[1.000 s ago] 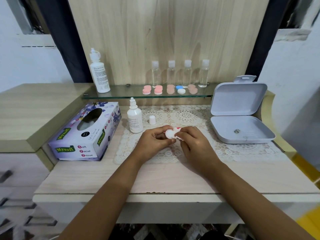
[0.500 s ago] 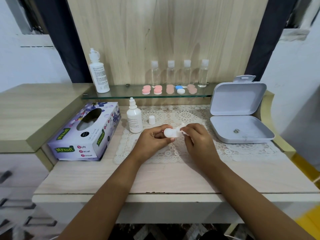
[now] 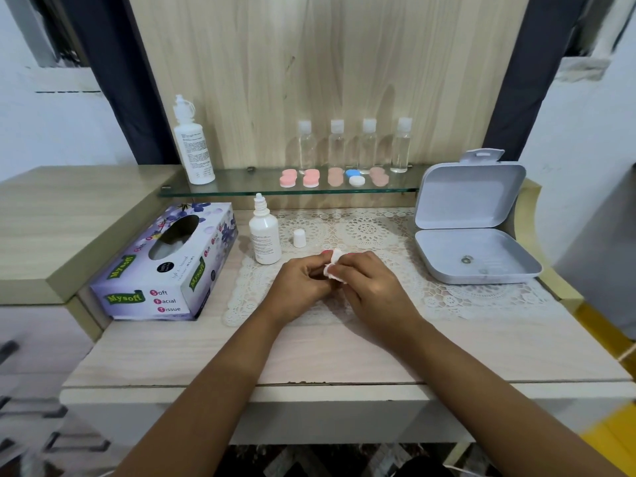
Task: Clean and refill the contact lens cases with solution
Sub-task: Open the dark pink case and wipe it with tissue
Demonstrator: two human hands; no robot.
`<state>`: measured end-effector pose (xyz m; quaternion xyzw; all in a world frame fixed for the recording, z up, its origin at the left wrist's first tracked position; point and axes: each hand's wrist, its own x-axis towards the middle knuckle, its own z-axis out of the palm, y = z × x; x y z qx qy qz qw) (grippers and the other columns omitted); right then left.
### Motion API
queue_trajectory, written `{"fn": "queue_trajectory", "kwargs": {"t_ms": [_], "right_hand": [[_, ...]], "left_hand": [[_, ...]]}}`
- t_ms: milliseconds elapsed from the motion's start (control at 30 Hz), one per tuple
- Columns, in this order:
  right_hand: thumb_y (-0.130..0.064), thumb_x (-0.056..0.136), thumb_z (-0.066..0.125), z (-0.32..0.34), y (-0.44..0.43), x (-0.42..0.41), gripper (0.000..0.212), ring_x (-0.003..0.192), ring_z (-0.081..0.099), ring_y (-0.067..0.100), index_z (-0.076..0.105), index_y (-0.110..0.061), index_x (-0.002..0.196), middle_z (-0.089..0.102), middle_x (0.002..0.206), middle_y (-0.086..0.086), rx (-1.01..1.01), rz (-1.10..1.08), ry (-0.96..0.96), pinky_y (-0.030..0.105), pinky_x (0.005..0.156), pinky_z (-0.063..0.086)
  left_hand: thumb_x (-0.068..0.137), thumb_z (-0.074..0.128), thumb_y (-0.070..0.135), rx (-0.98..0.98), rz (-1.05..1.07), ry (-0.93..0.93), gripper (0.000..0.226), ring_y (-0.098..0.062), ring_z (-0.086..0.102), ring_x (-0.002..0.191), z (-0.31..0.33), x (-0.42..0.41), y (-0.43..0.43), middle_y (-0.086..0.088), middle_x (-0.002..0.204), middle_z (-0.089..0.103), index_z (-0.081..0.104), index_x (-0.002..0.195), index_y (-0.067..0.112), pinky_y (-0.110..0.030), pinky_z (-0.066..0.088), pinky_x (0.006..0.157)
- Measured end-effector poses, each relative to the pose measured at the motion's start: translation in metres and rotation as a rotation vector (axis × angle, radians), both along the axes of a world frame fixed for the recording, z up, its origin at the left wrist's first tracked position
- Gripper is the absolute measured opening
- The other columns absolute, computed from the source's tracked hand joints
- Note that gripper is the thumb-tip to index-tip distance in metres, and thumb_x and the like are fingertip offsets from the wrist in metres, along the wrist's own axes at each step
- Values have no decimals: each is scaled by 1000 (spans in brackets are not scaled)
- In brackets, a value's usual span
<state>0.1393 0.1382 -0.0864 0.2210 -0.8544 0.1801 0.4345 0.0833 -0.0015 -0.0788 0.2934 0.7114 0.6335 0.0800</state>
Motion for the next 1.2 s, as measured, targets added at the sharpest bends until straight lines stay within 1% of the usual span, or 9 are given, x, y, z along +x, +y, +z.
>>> {"fn": "queue_trajectory", "kwargs": {"t_ms": [133,300,400,533,633,700,833,1100,1200], "right_hand": [[-3,81,44,-1,8,-5,27,81,55,26,69,3,90,64,87,16,-78,-157,23,34,68,48],[2,82,46,-1,1,2,24,77,57,31,67,3,92,63,87,15,-30,-58,-12,32,71,45],[-1,81,44,-1,5,0,26,79,58,30,68,4,90,63,86,16,-49,-138,5,31,71,46],[-3,79,40,-2,15,-2,30,77,61,33,67,7,88,62,84,18,-170,-251,-5,30,69,45],[-3,81,42,-3,12,1,28,82,58,29,67,5,90,62,86,16,-148,-163,-25,32,71,47],[-2,83,45,-4,9,2,24,84,53,24,67,3,90,62,86,15,-99,-87,-32,28,74,45],[-2,83,44,-4,10,2,24,83,53,23,67,2,90,60,85,13,-128,-81,-51,25,73,44],[-8,80,51,1,19,-2,19,69,55,20,67,-3,89,62,81,10,-446,-225,-209,11,59,30],[-9,86,52,4,18,-1,17,73,58,18,67,-14,93,67,78,4,-619,-186,-385,7,61,36]], "left_hand": [[75,72,-4,72,-4,-75,39,-8,66,84,1,2,1,0,88,74,68,99,26,-23,53,83],[75,71,-3,103,24,-69,38,-5,66,87,2,1,0,5,87,74,69,96,30,-22,52,84],[75,72,-1,104,2,-71,36,-8,65,89,2,1,-1,-1,90,73,70,98,26,-25,52,85],[75,72,-2,93,-10,-86,34,-3,62,83,3,1,-1,3,84,72,69,101,20,-19,50,76],[75,72,-2,105,-5,-89,34,-4,63,84,2,1,-2,2,86,72,69,101,19,-21,50,79],[74,71,-4,115,-14,-81,35,-6,64,87,2,0,-2,1,89,73,70,100,21,-21,51,80],[75,72,-3,114,-16,-101,36,-9,65,89,2,-1,-1,-2,91,73,70,100,23,-26,52,84],[73,74,-1,77,7,-73,37,-10,64,90,-2,-2,-1,-2,95,72,69,100,24,-35,52,89],[75,73,-2,62,15,-22,36,-7,62,89,-1,-2,0,-1,97,70,69,100,24,-29,52,88]]}}
